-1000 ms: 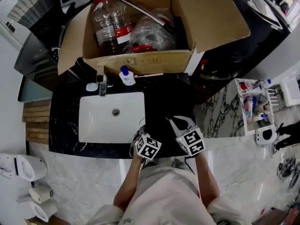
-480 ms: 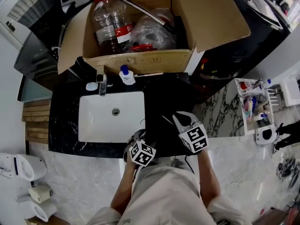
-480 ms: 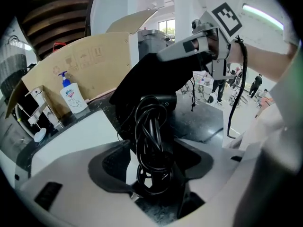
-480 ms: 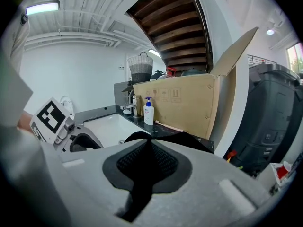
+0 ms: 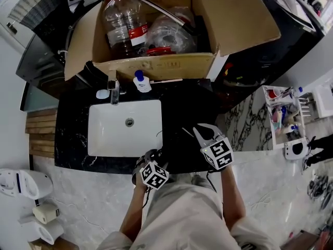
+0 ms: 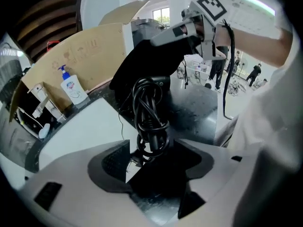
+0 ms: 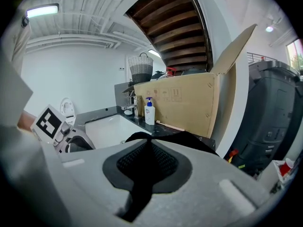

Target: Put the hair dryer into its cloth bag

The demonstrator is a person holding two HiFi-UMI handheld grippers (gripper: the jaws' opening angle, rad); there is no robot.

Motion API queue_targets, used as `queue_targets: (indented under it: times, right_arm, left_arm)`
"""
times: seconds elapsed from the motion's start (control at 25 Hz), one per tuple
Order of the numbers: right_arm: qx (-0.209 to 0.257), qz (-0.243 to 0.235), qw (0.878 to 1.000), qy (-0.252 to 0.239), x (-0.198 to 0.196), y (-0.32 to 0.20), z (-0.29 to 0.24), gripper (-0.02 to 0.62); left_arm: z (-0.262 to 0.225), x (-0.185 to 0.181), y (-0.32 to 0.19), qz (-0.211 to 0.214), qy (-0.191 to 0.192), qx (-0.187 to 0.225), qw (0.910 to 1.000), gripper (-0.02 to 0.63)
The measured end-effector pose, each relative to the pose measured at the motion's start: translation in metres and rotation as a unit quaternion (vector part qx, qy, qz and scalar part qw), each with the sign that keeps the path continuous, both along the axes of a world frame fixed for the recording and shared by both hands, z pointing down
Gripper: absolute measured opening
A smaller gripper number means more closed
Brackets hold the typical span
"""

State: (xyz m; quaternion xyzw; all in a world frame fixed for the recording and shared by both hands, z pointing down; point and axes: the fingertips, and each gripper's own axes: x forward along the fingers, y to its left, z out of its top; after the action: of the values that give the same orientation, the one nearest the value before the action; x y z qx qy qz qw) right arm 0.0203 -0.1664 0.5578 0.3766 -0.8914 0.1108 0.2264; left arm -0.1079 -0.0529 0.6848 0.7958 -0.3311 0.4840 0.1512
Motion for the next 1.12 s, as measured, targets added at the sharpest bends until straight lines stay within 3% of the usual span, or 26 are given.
queue_targets:
  times: [0.04,0.2,0.36,1.12]
  right_arm:
    - [0.001,0.002,1.0,-0.002,0.002,-0.002,-0.003,0.026]
    - [0.005,0.004,1.0,-0.007,0.004,-0.007,-0.01,0.026]
    - [-0.004,-0.007,1.0,-0.003,-0.002,0.001,-0.005,0.026]
    - [-0.032,-0.079,0.996,0.011,-0.034,0.051,0.006,0.025]
  left_arm:
    - [0.002,-0.002,-0.002,0.0,-0.014,0.008,0.9999,0.286]
    - [0.003,-0.001,-0.004,0.024,-0.043,0.025,0.9985,0.177]
    - [-0.006,-0.003,-0.008,0.001,-0.001,0.03,0.9995,0.108]
    - [-0.029,0.048,-0.039,-0.015,0.076,0.055,0.9955,0.086]
